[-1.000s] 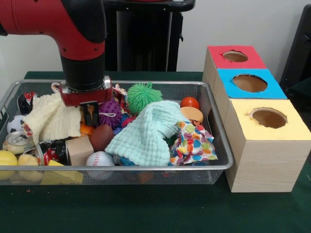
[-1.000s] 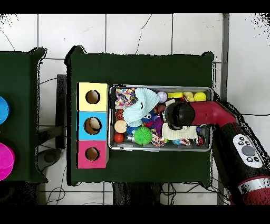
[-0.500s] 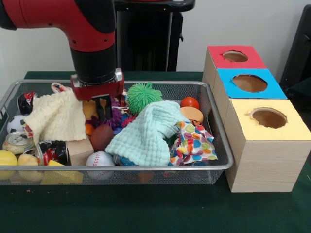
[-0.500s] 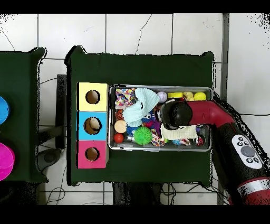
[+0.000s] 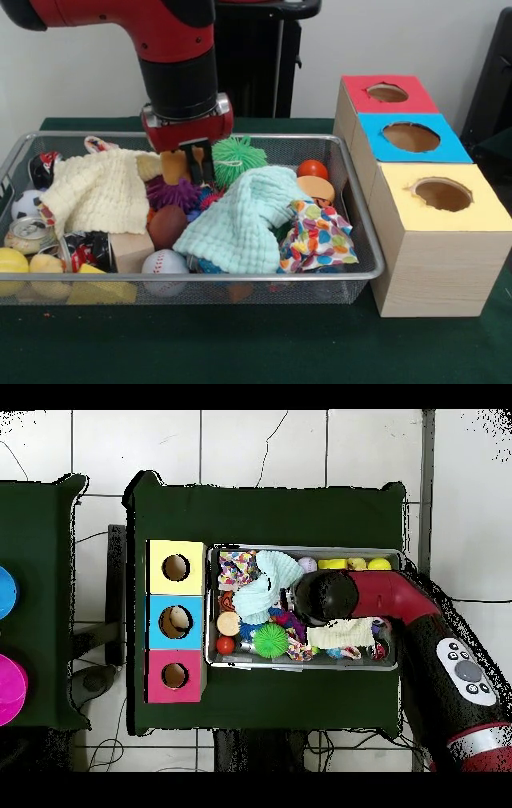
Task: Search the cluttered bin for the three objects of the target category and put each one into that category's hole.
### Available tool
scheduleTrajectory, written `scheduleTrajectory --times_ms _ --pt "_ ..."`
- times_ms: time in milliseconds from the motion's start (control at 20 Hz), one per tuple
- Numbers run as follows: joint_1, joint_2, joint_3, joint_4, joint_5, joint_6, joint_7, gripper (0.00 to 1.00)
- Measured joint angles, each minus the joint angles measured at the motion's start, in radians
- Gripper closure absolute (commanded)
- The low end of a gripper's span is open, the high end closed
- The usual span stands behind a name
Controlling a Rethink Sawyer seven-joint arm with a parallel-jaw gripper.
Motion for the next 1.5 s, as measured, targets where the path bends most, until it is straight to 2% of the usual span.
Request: scheduleTrajectory --times_ms 300,500,1150,1500 --pt "-0.002 -0.027 0.032 0.045 0.070 0.000 0.000 1.00" --pt "-0.017 -0.052 0.061 0.104 0.131 0.000 0.000 1.00" --pt "-0.075 -0.131 0.149 0.286 0.260 0.000 0.000 1.00" --pt "-0.088 -0.174 0.203 0.351 0.322 0.000 0.000 1.00"
